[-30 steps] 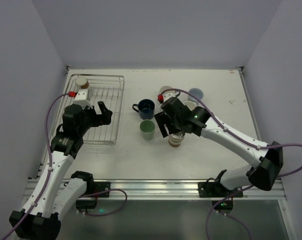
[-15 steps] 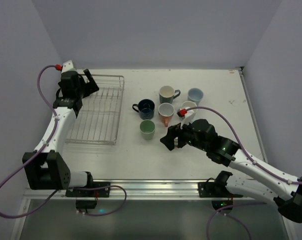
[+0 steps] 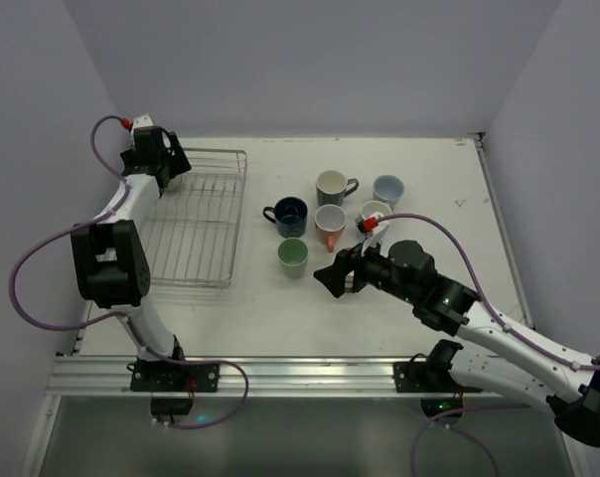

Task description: Unload the cups from the dish rack

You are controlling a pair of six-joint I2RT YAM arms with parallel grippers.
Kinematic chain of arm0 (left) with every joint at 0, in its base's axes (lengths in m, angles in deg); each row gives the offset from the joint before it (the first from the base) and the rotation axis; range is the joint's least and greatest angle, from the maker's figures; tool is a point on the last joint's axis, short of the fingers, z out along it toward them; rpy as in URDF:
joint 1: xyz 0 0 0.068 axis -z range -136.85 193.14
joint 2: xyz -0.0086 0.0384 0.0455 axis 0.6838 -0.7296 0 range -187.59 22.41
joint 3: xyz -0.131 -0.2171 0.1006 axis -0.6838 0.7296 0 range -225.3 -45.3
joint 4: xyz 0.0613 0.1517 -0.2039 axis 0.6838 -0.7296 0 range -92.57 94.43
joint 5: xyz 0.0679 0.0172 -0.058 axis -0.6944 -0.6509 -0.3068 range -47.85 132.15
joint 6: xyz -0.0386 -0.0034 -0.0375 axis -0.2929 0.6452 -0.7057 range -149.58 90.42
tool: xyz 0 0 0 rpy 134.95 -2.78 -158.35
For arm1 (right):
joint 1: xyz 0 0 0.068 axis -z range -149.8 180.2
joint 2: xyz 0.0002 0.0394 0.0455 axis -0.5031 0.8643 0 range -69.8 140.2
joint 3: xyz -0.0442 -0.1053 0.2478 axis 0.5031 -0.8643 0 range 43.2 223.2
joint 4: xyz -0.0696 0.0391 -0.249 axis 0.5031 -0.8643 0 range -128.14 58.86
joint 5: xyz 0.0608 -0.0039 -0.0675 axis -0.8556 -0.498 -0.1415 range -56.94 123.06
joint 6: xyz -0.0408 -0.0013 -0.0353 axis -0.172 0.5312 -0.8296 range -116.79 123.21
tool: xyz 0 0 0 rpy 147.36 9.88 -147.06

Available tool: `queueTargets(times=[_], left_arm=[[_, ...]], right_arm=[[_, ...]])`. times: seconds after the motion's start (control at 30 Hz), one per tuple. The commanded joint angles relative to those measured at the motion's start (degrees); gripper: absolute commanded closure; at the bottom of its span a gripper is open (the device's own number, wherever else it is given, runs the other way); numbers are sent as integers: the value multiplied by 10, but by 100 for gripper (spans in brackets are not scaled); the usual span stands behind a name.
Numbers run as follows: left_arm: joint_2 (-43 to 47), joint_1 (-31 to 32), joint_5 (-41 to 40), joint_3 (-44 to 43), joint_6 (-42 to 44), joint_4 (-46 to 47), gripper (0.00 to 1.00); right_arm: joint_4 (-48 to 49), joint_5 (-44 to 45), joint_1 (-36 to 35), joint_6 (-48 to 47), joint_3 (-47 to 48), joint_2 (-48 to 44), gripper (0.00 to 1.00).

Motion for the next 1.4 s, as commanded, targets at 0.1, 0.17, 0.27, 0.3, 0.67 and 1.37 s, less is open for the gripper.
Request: queueTargets(times=[0.1,0.17,0.27,0.3,0.67,1.37], left_arm=[[-37,-16,-38,-56,32,38,4],[-58,-18,-37,-69,37,37,4],[-89,-21,-31,-92,48,35,7],[-95,-21,-28,-98,51,35,7],[-144,-22,6,-141,49,43,38],[210,-6,236,117,-150,156,70]], right_arm=[[39,-10,-3,1,1,12,21],[39,-10,-3,1,2,14,21],[37,-9,-3,0,4,20,21],[36,-9,-3,0,6,23,21],[43,-33,-3,7,19,63,21],[161,-71,-3,100,45,75,21]])
